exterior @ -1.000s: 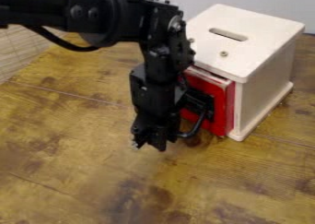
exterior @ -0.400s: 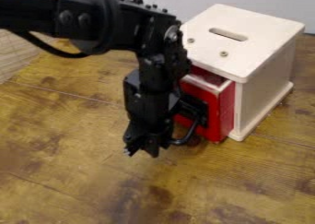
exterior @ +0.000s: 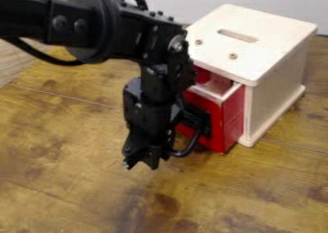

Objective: Open the drawer

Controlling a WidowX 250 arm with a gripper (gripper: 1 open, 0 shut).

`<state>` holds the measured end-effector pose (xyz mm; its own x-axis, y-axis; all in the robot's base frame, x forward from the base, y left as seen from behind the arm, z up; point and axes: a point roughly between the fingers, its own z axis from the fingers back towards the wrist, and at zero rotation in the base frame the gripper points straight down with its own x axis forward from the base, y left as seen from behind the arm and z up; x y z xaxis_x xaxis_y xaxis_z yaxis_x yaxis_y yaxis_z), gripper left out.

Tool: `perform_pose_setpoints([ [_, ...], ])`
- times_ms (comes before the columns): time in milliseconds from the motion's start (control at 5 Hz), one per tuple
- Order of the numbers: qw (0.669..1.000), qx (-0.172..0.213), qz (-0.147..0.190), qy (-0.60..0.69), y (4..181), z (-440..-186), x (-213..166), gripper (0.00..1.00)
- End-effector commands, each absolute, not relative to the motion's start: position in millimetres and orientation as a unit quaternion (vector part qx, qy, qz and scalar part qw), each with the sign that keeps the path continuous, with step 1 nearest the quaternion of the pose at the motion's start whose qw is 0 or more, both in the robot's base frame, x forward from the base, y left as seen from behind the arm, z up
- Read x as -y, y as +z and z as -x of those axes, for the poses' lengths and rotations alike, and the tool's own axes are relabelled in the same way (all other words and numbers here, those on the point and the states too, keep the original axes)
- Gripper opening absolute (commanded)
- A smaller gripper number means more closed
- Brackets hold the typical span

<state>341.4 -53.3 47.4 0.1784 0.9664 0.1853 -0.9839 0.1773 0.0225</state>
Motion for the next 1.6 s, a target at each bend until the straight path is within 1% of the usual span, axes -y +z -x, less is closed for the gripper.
perform_pose_setpoints([
  [0,0.741,0.07,-0.071,0.664,57.9,-328,53,0.0],
  [200,0.733,0.074,-0.077,0.671,57.8,-322,47,0.0],
  [1000,0.699,0.087,-0.097,0.703,55.8,-315,19,0.0],
  [1400,0.676,0.089,-0.105,0.724,56.5,-311,1,0.0],
])
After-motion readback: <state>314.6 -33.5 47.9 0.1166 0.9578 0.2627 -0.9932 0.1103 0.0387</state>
